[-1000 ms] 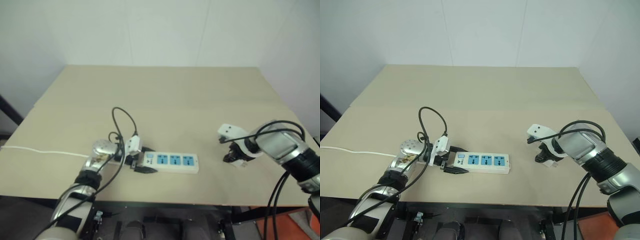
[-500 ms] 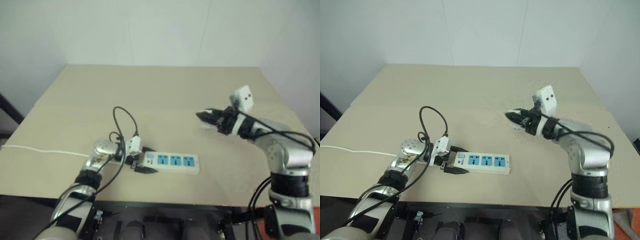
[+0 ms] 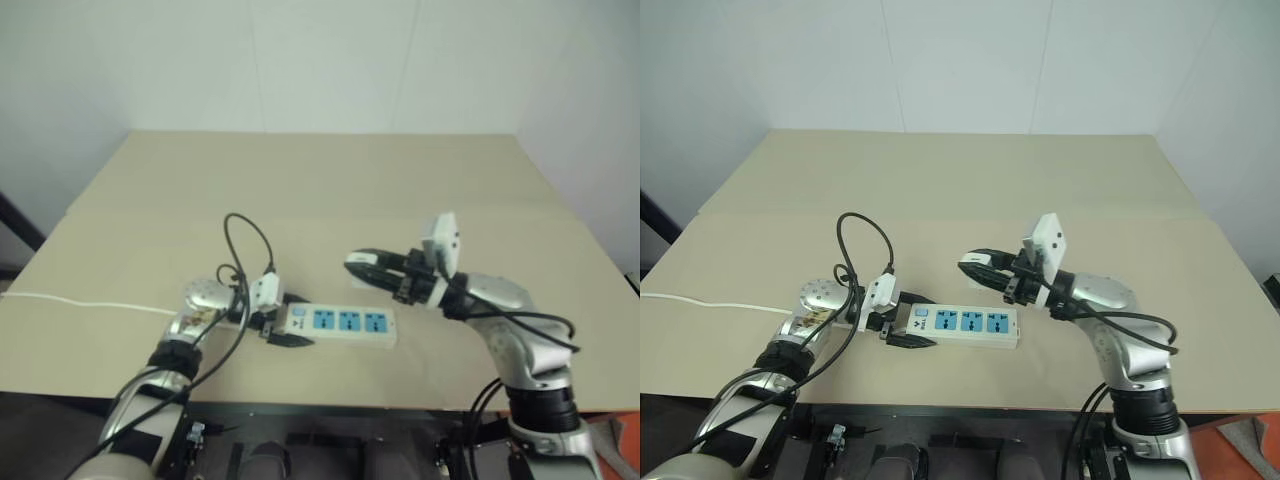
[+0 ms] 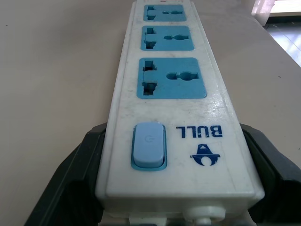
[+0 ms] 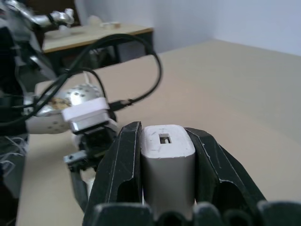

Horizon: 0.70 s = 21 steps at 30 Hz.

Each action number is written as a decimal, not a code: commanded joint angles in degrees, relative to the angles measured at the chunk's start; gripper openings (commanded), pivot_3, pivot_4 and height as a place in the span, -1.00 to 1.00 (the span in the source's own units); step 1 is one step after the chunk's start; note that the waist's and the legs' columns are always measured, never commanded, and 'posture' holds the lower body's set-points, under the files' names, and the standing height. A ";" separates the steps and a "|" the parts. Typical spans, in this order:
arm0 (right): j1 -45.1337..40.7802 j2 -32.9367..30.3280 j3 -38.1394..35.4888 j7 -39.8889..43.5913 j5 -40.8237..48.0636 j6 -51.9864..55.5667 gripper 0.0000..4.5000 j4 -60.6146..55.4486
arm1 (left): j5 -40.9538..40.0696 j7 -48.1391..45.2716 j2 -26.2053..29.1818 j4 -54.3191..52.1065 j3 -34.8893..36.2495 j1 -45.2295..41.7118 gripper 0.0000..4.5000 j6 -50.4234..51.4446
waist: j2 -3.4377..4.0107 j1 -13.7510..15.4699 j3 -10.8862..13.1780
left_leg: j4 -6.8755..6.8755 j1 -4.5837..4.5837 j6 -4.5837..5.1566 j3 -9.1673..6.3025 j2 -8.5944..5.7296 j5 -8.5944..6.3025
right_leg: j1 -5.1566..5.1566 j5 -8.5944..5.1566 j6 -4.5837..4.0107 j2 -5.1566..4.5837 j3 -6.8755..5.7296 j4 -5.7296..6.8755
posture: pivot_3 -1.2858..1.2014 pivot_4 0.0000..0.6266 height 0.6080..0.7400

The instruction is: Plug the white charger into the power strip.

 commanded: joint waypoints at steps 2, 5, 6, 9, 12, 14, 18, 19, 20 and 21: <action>0.19 4.68 1.89 -0.37 -2.90 -12.51 -0.47 4.94 | 2.33 0.15 0.07 -0.32 -2.62 2.24 0.47 -0.22 | 0.00 0.08 0.00 | 0.00 0.00 0.00 0.00 -0.01 0.00 | 0.00 0.00 0.00 -0.01 0.00 -0.01 | 0.03 -0.52 1.00; 0.93 6.78 2.96 0.78 -4.56 -19.03 -0.47 8.81 | 2.32 0.19 0.25 -0.84 -2.68 2.62 0.47 0.06 | 0.00 0.10 0.00 | 0.00 -0.01 0.00 0.01 -0.01 0.00 | 0.00 0.00 -0.01 -0.01 0.00 -0.01 | 0.03 -0.52 1.00; 1.09 6.91 3.43 1.07 -5.12 -20.22 -0.47 9.58 | 2.32 0.22 0.29 -0.96 -2.69 2.71 0.47 0.13 | 0.00 0.10 0.00 | 0.00 -0.01 0.00 0.01 -0.01 0.00 | 0.00 0.01 -0.01 -0.01 0.00 -0.01 | 0.03 -0.52 1.00; 1.88 5.82 5.59 3.42 -6.74 -23.32 -0.47 11.60 | 2.33 0.35 0.38 -1.19 -2.72 2.89 0.47 0.29 | 0.00 0.06 0.00 | 0.00 0.00 0.00 0.01 0.00 0.00 | 0.00 0.01 -0.01 -0.01 0.00 0.00 | 0.03 -0.52 1.00; 2.34 5.23 6.84 4.78 -7.94 -26.07 -0.47 13.26 | 2.29 0.37 0.44 -1.36 -2.79 3.03 0.47 0.37 | 0.00 0.00 0.00 | 0.00 0.03 0.00 0.01 0.00 0.00 | 0.01 0.00 -0.01 0.00 0.00 0.01 | 0.03 -0.52 1.00; 2.66 5.19 7.75 5.60 -8.98 -28.53 -0.47 15.01 | 2.25 0.28 0.46 -1.48 -2.87 3.15 0.47 0.38 | 0.00 -0.02 0.00 | 0.00 0.04 0.00 0.01 0.00 0.00 | 0.01 0.00 -0.01 0.01 0.00 0.01 | 0.03 -0.52 1.00; 2.14 5.67 8.54 5.88 -9.96 -31.57 -0.47 17.88 | 2.22 0.12 0.53 -1.56 -2.93 3.16 0.47 0.47 | 0.00 -0.01 0.00 | 0.00 0.03 0.00 0.01 0.00 0.00 | 0.01 0.00 -0.01 0.01 0.00 0.00 | 0.03 -0.52 1.00; 1.91 5.80 8.69 5.91 -10.24 -32.31 -0.47 18.67 | 2.24 0.09 0.56 -1.56 -2.94 3.15 0.47 0.49 | 0.00 -0.02 0.00 | 0.00 0.03 0.00 0.01 0.00 0.00 | 0.01 0.00 -0.01 0.01 0.00 0.00 | 0.03 -0.52 1.00; 1.70 5.98 8.77 6.04 -10.48 -33.12 -0.47 19.49 | 2.27 0.08 0.59 -1.56 -2.96 3.13 0.47 0.48 | 0.00 -0.03 0.00 | 0.00 0.02 0.00 0.01 0.00 0.00 | 0.01 0.00 -0.02 0.00 0.00 0.00 | 0.03 -0.52 1.00; 1.52 6.13 8.83 6.27 -10.62 -33.70 -0.47 20.17 | 2.28 0.05 0.63 -1.58 -2.97 3.12 0.47 0.50 | 0.00 -0.04 0.00 | 0.00 0.03 0.00 0.01 0.00 0.00 | 0.01 0.00 -0.01 0.01 0.00 0.00 | 0.03 -0.52 1.00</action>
